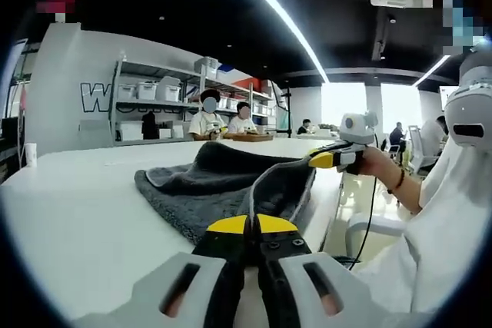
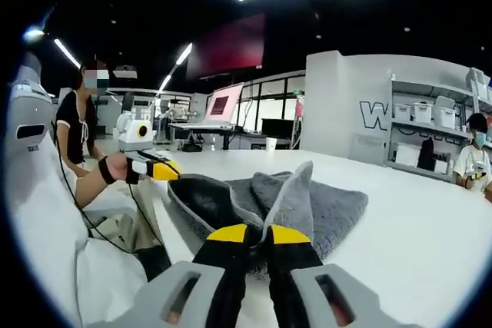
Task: Open the folded towel by lifting each exposed corner and separating the folded layers until the towel lies flat within the target outline without major curled edges
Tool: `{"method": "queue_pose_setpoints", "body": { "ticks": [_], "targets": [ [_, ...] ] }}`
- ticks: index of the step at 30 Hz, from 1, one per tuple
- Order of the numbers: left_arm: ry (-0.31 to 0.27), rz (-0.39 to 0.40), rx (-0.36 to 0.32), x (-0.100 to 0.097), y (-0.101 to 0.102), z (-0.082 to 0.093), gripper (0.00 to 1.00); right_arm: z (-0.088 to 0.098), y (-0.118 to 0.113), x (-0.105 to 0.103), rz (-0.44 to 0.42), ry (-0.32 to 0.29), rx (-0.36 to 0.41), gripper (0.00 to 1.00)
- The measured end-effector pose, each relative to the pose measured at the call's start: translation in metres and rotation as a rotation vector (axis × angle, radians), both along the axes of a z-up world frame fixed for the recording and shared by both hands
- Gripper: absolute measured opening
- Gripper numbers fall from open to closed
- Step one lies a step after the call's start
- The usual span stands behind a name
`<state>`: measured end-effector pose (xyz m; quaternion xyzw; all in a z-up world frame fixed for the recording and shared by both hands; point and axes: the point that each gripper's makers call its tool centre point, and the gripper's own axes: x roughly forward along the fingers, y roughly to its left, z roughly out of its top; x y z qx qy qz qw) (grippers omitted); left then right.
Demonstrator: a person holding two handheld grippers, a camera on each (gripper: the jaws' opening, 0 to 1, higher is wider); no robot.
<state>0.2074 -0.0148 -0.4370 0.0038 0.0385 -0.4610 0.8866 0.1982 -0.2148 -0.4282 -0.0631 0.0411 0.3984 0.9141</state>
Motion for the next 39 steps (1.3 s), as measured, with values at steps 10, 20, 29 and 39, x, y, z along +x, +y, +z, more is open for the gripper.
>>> {"method": "queue_pose_setpoints", "body": {
  "ticks": [10, 20, 29, 39],
  "targets": [
    [-0.016, -0.005, 0.013, -0.005, 0.006, 0.007, 0.02, 0.001, -0.002, -0.009, 0.027, 0.000, 0.000, 0.01],
    [-0.017, -0.063, 0.093, -0.018, 0.004, 0.005, 0.02, -0.007, -0.001, -0.019, 0.074, 0.016, -0.033, 0.01],
    [0.006, -0.148, 0.178, -0.029, 0.002, -0.014, 0.02, -0.022, 0.000, -0.026, 0.127, 0.040, -0.086, 0.02],
    [0.037, -0.183, 0.231, -0.033, 0.003, -0.027, 0.03, -0.034, 0.001, -0.032, 0.168, 0.063, -0.115, 0.04]
  ]
}}
